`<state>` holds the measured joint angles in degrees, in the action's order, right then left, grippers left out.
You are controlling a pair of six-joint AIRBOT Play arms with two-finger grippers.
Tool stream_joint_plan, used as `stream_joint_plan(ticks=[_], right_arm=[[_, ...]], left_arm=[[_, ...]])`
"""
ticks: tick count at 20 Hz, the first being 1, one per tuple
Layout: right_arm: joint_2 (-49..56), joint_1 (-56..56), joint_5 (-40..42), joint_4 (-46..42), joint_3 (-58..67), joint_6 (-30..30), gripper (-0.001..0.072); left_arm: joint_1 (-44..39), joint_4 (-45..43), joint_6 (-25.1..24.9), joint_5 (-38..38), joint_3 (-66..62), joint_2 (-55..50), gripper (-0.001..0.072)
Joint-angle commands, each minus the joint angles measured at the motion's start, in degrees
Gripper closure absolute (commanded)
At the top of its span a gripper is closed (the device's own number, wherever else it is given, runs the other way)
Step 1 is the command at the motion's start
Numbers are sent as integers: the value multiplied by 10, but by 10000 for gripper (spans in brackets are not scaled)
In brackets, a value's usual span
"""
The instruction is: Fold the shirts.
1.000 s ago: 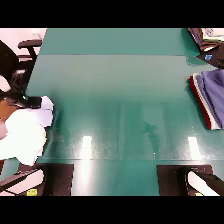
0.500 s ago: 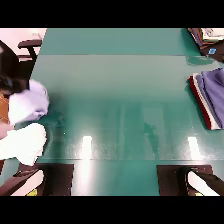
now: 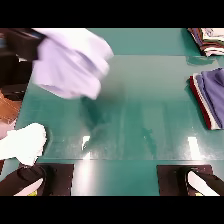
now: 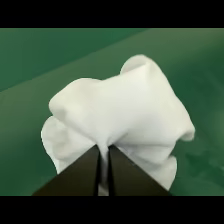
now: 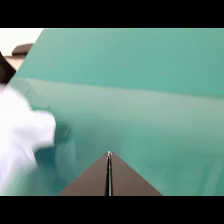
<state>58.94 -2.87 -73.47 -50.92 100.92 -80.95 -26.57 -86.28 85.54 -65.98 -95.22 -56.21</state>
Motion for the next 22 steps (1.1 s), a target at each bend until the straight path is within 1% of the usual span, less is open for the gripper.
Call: stream_joint_plan(ticks=[1,3,4,5,6,8,9,11,13,15,17,19,21,22], right_arm=[[0,-12,0,-1,32,0,696],[0,-23,-5,-1,35,0,696],[0,-23,-11,-1,35,0,696],[0,-23,-18,-2,35,0,696],[0,-23,-22,-2,35,0,696],[0,-23,-22,-1,35,0,696],[0,-23,-22,-1,35,0,696],[0,-23,-22,-1,35,0,696],[0,-23,-22,-1,35,0,696],[0,-23,-22,-1,35,0,696],[0,-23,-22,-1,35,0,696],[0,-23,-22,-1,35,0,696],[0,-23,-22,-1,35,0,696],[0,-23,-22,-1,35,0,696]], left_arm=[[-142,2,0,23,-14,-97,683],[-202,11,-2,65,-14,-180,682],[-223,24,-9,89,-15,-219,622],[-235,35,-11,112,-16,-248,333],[-238,42,-10,126,-21,-272,136],[-217,40,-9,120,-31,-283,139],[-190,40,-8,106,-37,-278,139],[-112,41,2,62,-43,-269,139],[-24,44,30,5,-33,-270,139],[52,70,32,-14,14,-271,139],[112,121,29,-1,87,-271,139],[152,181,10,35,173,-271,139],[168,214,-6,68,238,-277,139],[169,220,-7,80,261,-283,139]])
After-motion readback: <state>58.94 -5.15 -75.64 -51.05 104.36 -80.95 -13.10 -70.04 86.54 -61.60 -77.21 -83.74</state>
